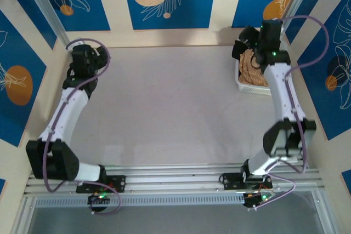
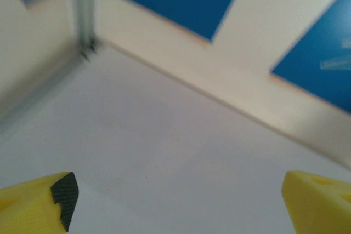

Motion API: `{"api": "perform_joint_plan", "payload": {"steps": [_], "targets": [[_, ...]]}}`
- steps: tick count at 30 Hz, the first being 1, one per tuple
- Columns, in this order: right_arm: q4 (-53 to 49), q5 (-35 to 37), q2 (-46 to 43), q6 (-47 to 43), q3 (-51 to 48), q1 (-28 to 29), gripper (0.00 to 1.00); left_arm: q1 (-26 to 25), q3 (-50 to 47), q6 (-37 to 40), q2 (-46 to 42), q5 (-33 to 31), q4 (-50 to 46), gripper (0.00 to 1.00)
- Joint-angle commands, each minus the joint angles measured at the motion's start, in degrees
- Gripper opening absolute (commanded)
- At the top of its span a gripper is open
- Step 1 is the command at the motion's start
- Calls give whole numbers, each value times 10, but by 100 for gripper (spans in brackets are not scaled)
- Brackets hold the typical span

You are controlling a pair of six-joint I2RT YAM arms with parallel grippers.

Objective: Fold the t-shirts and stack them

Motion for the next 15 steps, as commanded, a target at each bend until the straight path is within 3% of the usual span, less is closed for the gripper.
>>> {"api": "perform_joint_plan", "payload": {"steps": [1,8,12,15], "targets": [[-156,-29,92,-18,46,-30,87,-36,10,-50,32,154,-92,90],[-221,-5,245,-143,159,-63,86,-125,13,-36,32,219,-95,81],[-278,54,312,-150,214,-69,86,-153,-10,-48,13,219,-103,79],[-272,52,329,-159,217,-73,86,-160,-20,-51,-1,217,-112,78]]}}
